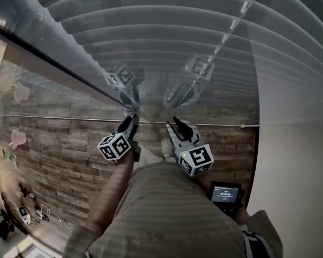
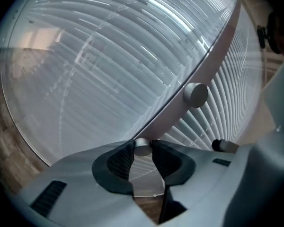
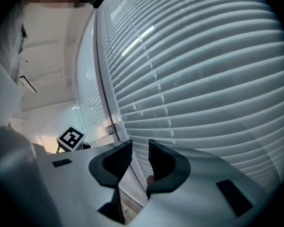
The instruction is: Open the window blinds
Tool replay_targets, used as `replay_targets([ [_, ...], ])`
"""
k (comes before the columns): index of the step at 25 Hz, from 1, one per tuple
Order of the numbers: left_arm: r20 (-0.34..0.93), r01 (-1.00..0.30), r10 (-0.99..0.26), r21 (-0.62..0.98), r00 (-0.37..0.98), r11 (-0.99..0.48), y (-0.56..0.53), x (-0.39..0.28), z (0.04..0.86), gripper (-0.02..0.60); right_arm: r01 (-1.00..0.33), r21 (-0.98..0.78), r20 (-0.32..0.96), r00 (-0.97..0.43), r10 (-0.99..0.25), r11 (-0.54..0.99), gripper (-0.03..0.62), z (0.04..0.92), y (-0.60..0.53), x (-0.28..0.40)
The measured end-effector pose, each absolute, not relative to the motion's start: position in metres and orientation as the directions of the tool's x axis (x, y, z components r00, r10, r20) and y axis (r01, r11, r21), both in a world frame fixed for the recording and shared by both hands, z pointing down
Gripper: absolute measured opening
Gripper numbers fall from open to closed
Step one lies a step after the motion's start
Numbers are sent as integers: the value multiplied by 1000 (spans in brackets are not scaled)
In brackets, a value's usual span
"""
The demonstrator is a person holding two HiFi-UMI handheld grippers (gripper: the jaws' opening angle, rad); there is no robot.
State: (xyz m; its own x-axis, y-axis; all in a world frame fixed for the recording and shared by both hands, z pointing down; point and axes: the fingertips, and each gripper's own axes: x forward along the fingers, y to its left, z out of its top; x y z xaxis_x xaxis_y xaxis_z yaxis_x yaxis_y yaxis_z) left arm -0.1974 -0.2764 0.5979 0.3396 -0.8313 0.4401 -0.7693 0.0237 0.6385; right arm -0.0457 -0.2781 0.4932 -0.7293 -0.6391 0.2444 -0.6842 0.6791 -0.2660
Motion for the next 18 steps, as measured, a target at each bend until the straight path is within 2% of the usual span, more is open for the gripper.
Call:
replay_targets([
  [3, 392, -671, -842, 740, 371, 49, -286, -182, 588, 133, -635, -274, 253, -773, -582, 723, 114, 488, -287, -43],
  [6, 298, -516, -863, 855, 407, 52, -263, -156, 588, 133, -584, -261, 229, -811, -538, 769, 112, 485, -257, -29],
  [9, 214, -356, -885, 932, 414, 59, -256, -159, 600, 133, -530, -276, 230, -846, -480, 802, 112, 502, -244, -37],
  [18, 32, 45, -919, 998, 392, 53, -258, -169, 612, 133, -398, -245, 197, -913, -357, 884, 112, 489, -241, -63],
])
